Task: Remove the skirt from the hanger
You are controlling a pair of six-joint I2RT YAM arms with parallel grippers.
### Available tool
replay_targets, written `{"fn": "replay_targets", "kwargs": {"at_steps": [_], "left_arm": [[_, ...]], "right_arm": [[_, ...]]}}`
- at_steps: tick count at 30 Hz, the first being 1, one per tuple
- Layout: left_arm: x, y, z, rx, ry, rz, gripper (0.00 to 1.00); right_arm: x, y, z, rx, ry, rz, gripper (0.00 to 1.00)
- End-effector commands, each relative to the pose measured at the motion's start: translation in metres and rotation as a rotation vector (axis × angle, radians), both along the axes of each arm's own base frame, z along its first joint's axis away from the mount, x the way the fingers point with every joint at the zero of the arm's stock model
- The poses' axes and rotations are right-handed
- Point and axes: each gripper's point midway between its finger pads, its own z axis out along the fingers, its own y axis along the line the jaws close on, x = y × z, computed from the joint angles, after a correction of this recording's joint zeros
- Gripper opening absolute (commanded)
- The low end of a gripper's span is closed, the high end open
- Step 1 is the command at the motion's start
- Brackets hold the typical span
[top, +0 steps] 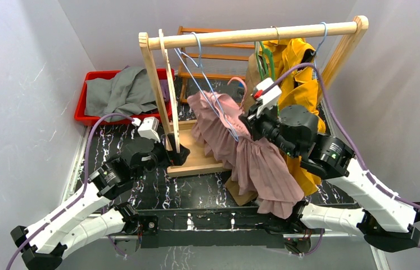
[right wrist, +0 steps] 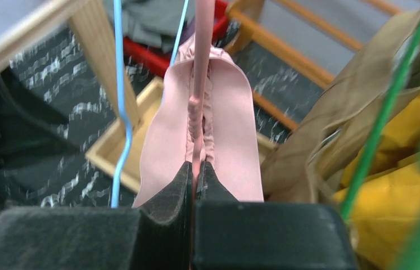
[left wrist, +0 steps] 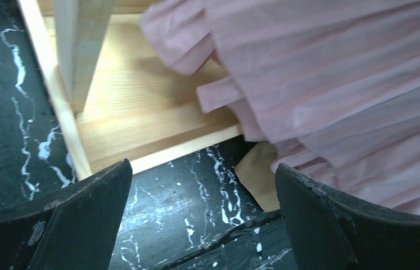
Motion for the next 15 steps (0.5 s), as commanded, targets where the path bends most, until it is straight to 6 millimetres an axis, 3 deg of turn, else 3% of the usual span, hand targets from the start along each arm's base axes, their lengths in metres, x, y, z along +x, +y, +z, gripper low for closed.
{"fn": "replay_targets", "kwargs": {"at_steps": [1, 7, 12, 15], "left_arm": [[-0.004, -0.024, 0.013, -0.113, -0.017, -0.083, 0.98], [-0.013, -0.062, 0.016, -0.326, 0.032, -0.183, 0.98], [-0.017, -0.091, 0.025, -0.530, 0.072, -0.244, 0.97], [-0.015, -0.104, 0.035, -0.556, 0.088, -0.279, 0.95]], "right_arm": [[-0.017, 0.014, -0.043, -0.067, 0.122, 0.107, 0.00], [-0.031, 0.028, -0.082, -0.016, 0.205, 0.177, 0.00], [-0.046, 0.035, -0.096, 0.051, 0.195, 0.266, 0.00], [-0.053, 0.042, -0.108, 0.059, 0.199, 0.325, 0.00]]}}
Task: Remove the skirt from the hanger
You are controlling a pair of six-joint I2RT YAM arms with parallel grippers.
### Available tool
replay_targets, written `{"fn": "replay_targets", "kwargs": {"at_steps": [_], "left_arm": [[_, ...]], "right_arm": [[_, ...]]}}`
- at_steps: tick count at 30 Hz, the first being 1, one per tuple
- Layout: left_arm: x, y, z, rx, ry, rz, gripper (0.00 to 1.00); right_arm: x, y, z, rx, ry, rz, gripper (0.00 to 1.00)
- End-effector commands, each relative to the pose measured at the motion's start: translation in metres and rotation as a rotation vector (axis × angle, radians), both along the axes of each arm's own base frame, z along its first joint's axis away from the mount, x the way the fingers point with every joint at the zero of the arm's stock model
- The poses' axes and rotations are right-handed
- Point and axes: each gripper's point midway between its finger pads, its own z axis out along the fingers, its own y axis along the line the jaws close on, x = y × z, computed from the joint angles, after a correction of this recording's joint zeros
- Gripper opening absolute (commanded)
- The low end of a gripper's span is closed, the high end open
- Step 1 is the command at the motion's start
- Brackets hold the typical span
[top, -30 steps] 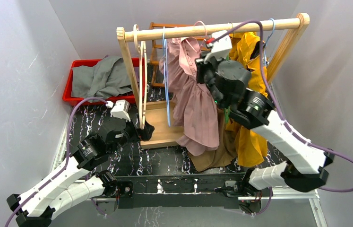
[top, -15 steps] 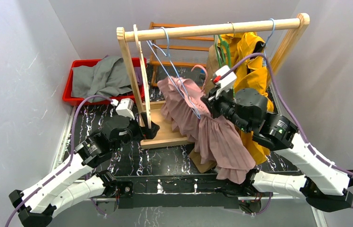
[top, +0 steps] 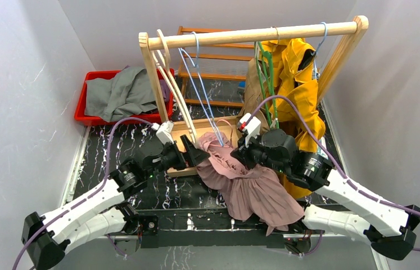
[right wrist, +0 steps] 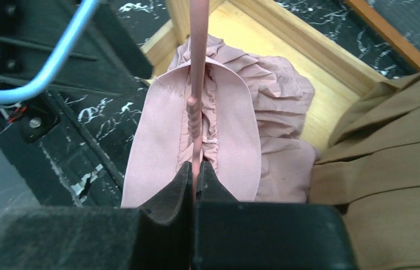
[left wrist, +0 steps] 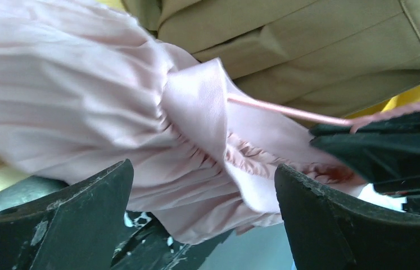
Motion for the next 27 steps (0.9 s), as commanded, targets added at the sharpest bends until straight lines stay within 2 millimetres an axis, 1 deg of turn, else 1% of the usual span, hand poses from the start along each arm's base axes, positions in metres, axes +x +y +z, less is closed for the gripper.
{"fn": "replay_targets", "kwargs": {"at_steps": [1, 4, 7, 10, 11, 13, 14, 17, 18, 19, 21, 22, 23, 24, 25, 27], "left_arm": [[0.003, -0.030, 0.045, -0.164, -0.008, -0.065, 0.93], [0.012, -0.027, 0.025, -0.067, 0.065, -0.010, 0.85], [0.020, -0.016, 0.011, 0.026, 0.086, 0.054, 0.77], [0.030, -0.002, 0.007, 0.109, 0.073, 0.127, 0.63], [0.032, 0.002, 0.004, 0.139, 0.075, 0.147, 0.60], [0.034, 0.011, -0.003, 0.193, 0.087, 0.179, 0.57], [0.035, 0.012, -0.006, 0.205, 0.093, 0.187, 0.53], [0.035, 0.006, -0.007, 0.183, 0.085, 0.165, 0.31], [0.035, 0.003, -0.006, 0.171, 0.083, 0.155, 0.28], [0.035, 0.001, -0.006, 0.161, 0.084, 0.153, 0.28], [0.036, 0.000, -0.006, 0.153, 0.080, 0.154, 0.25], [0.036, 0.001, -0.006, 0.152, 0.075, 0.156, 0.21], [0.037, 0.001, -0.007, 0.155, 0.071, 0.155, 0.14], [0.037, 0.002, -0.008, 0.159, 0.070, 0.157, 0.02], [0.036, 0.001, -0.009, 0.161, 0.069, 0.150, 0.00], [0.034, -0.007, -0.004, 0.144, 0.047, 0.101, 0.00]], "right_arm": [[-0.010, 0.024, 0.034, 0.198, -0.057, 0.103, 0.00], [-0.013, 0.027, 0.035, 0.237, -0.056, 0.118, 0.00], [-0.017, 0.030, 0.036, 0.256, -0.054, 0.143, 0.00], [-0.022, 0.028, 0.031, 0.243, -0.041, 0.162, 0.00], [-0.023, 0.027, 0.030, 0.242, -0.042, 0.162, 0.00], [-0.025, 0.025, 0.031, 0.248, -0.046, 0.169, 0.00], [-0.026, 0.025, 0.033, 0.258, -0.052, 0.171, 0.00], [-0.026, 0.028, 0.031, 0.285, -0.064, 0.181, 0.00], [-0.026, 0.032, 0.029, 0.291, -0.062, 0.190, 0.00], [-0.025, 0.035, 0.027, 0.298, -0.060, 0.194, 0.00], [-0.024, 0.043, 0.018, 0.317, -0.059, 0.213, 0.00], [-0.024, 0.048, 0.015, 0.333, -0.063, 0.225, 0.00], [-0.024, 0.052, 0.011, 0.341, -0.058, 0.233, 0.00], [-0.023, 0.054, 0.008, 0.346, -0.055, 0.234, 0.00], [-0.021, 0.056, 0.005, 0.346, -0.051, 0.226, 0.00], [-0.014, 0.060, -0.004, 0.332, -0.046, 0.201, 0.00]]}}
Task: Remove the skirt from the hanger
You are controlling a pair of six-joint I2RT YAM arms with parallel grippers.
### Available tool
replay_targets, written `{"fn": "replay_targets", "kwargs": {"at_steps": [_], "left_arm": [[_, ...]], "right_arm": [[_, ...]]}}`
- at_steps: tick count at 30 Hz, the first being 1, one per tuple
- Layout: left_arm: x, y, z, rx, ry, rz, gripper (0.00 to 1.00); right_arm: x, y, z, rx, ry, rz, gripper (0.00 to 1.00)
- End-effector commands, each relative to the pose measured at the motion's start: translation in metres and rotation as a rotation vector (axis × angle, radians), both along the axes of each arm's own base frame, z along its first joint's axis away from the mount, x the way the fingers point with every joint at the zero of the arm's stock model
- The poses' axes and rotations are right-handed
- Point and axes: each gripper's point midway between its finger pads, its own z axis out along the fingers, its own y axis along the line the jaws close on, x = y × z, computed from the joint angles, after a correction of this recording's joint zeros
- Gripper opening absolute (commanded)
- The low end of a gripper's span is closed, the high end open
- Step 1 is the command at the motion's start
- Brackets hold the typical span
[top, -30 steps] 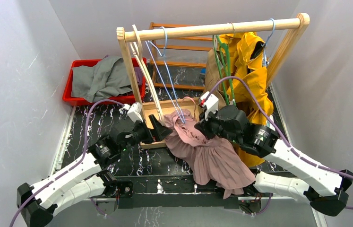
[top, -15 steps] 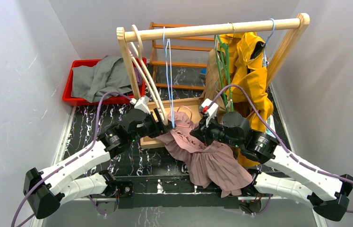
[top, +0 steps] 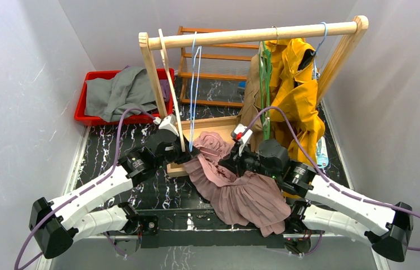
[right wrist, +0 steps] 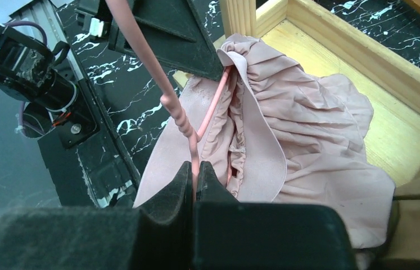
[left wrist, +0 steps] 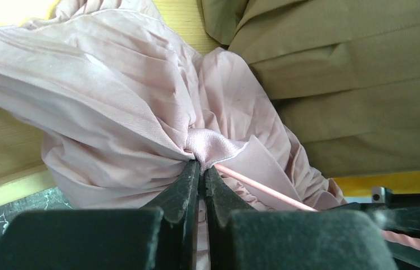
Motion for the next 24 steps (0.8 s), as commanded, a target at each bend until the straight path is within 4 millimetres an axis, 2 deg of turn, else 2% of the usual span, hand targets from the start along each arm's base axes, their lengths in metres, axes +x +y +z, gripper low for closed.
{"fn": "replay_targets", "kwargs": {"at_steps": [1, 3, 7, 9, 11, 15, 17, 20, 24], "left_arm": [[0.000, -0.013, 0.017, -0.054, -0.062, -0.065, 0.00], [-0.003, -0.020, 0.024, -0.104, -0.065, -0.088, 0.00], [-0.007, -0.017, 0.029, -0.139, -0.067, -0.078, 0.00], [-0.008, -0.015, 0.030, -0.138, -0.069, -0.075, 0.00], [-0.009, -0.013, 0.032, -0.137, -0.070, -0.076, 0.00], [-0.011, -0.014, 0.032, -0.136, -0.074, -0.091, 0.00], [-0.012, -0.013, 0.032, -0.135, -0.074, -0.094, 0.00], [-0.012, -0.009, 0.031, -0.127, -0.080, -0.082, 0.00], [-0.010, 0.000, 0.032, -0.084, -0.108, -0.060, 0.00]], "right_arm": [[0.011, 0.023, 0.022, 0.120, -0.046, 0.000, 0.02], [0.024, 0.024, 0.015, 0.110, -0.041, -0.064, 0.05], [0.044, 0.036, -0.002, 0.163, -0.074, -0.130, 0.13], [0.051, 0.042, -0.002, 0.165, -0.083, -0.141, 0.15], [0.057, 0.047, -0.005, 0.153, -0.087, -0.151, 0.24], [0.064, 0.060, -0.013, 0.107, -0.090, -0.134, 0.32], [0.068, 0.065, -0.019, 0.083, -0.091, -0.134, 0.29], [0.068, 0.069, -0.026, 0.043, -0.069, -0.120, 0.09], [0.058, 0.060, -0.033, 0.010, -0.026, -0.105, 0.03]]}}
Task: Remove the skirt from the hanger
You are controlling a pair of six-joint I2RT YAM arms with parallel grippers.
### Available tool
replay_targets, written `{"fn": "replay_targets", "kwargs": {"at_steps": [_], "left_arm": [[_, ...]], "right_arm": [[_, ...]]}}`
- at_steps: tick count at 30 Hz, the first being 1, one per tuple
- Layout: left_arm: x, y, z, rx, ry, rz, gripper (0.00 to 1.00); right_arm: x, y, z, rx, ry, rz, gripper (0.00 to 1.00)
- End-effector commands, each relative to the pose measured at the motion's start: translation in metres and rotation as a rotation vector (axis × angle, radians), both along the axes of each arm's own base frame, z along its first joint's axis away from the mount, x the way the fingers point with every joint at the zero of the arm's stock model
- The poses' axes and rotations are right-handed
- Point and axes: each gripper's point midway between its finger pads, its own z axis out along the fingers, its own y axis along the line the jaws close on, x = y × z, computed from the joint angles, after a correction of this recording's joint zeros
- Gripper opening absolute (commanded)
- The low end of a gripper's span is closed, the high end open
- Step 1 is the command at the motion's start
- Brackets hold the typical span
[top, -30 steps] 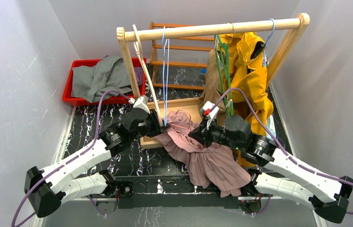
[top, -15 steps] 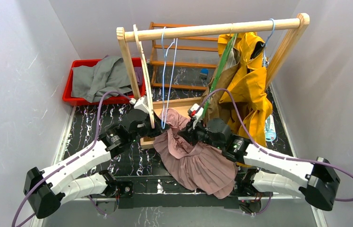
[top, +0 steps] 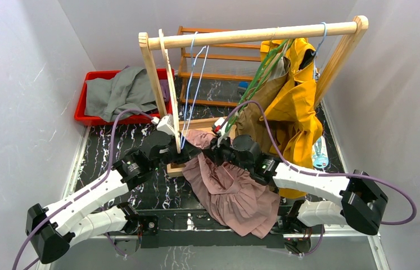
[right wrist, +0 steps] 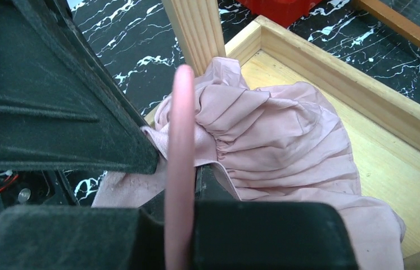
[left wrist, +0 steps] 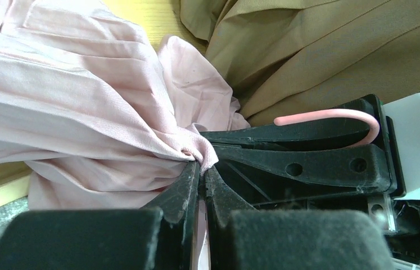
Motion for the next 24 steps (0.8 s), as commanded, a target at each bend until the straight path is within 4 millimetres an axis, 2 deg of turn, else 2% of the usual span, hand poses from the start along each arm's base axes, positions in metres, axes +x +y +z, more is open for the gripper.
{"fn": "replay_targets", "kwargs": {"at_steps": [1, 3, 4, 6, 8, 11, 16, 18, 21, 24], "left_arm": [[0.002, 0.012, 0.017, 0.015, -0.075, 0.023, 0.00], [0.009, 0.024, 0.021, 0.075, -0.107, 0.072, 0.00], [0.015, 0.033, 0.027, 0.113, -0.134, 0.107, 0.00], [0.026, 0.051, 0.028, 0.192, -0.161, 0.195, 0.00], [0.036, 0.067, 0.027, 0.249, -0.176, 0.284, 0.00], [0.047, 0.080, 0.034, 0.300, -0.214, 0.357, 0.00], [0.051, 0.095, 0.029, 0.399, -0.227, 0.400, 0.00], [0.052, 0.108, 0.027, 0.458, -0.221, 0.437, 0.00], [0.060, 0.116, 0.021, 0.502, -0.200, 0.440, 0.00], [0.069, 0.123, 0.003, 0.497, -0.081, 0.427, 0.00]], "right_arm": [[-0.008, -0.008, 0.006, -0.030, 0.027, 0.011, 0.00], [-0.018, -0.017, 0.006, -0.057, 0.052, 0.028, 0.00], [-0.026, -0.020, 0.005, -0.072, 0.060, 0.064, 0.00], [-0.045, -0.024, 0.005, -0.096, 0.069, 0.159, 0.00], [-0.054, -0.031, 0.013, -0.097, 0.062, 0.186, 0.00], [-0.065, -0.046, 0.034, -0.042, 0.018, 0.201, 0.00], [-0.061, -0.071, 0.070, 0.052, -0.080, 0.106, 0.00], [-0.066, -0.073, 0.084, 0.103, -0.114, 0.123, 0.00], [-0.076, -0.071, 0.087, 0.102, -0.117, 0.185, 0.00], [-0.078, -0.077, 0.094, 0.104, -0.133, 0.181, 0.00]]}}
